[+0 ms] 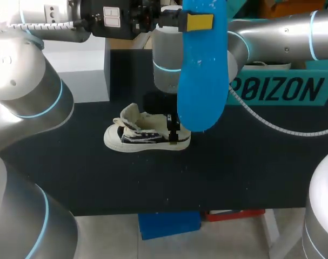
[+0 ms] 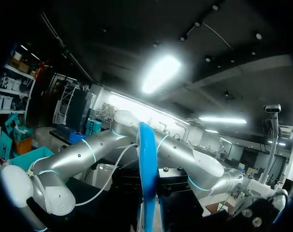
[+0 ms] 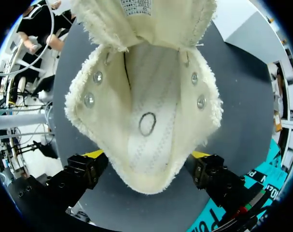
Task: Take the shoe out of the shoebox, open the shoe tongue, remove and reinsert the insole, then place the shoe into the shoebox
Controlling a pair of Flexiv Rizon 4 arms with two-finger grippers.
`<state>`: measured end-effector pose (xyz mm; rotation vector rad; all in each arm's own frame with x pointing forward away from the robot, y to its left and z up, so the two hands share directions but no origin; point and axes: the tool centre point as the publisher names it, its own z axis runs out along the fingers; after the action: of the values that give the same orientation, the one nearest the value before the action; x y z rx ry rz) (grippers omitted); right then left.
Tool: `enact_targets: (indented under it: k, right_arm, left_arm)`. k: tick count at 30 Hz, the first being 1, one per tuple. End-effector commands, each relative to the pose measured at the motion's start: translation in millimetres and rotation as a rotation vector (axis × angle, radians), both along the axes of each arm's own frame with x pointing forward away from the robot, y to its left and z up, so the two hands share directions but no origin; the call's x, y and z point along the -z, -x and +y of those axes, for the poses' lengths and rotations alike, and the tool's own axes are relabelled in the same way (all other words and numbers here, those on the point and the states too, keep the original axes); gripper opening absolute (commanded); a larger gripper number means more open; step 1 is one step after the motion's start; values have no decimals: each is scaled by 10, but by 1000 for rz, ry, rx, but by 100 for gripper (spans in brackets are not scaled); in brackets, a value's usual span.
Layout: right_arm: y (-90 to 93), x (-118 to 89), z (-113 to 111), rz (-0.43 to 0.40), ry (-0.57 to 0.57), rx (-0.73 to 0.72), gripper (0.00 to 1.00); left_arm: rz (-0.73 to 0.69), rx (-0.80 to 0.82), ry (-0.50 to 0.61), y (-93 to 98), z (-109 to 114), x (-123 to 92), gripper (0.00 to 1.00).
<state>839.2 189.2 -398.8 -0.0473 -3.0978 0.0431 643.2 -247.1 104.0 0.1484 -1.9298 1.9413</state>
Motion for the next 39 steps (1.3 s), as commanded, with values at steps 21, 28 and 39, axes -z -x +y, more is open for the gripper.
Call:
enact_targets:
  k: [21, 28, 39]
  right_arm:
    - [13, -106, -100, -43, -44, 17, 100]
    - [35, -87, -169, -51, -214, 10, 100]
    - [7, 13, -223, -80, -577, 24, 100]
  left_arm:
    - [1, -3, -3, 10, -2, -1, 0]
    - [1, -3, -3, 10, -2, -1, 0]
    - [1, -3, -3, 10, -2, -1, 0]
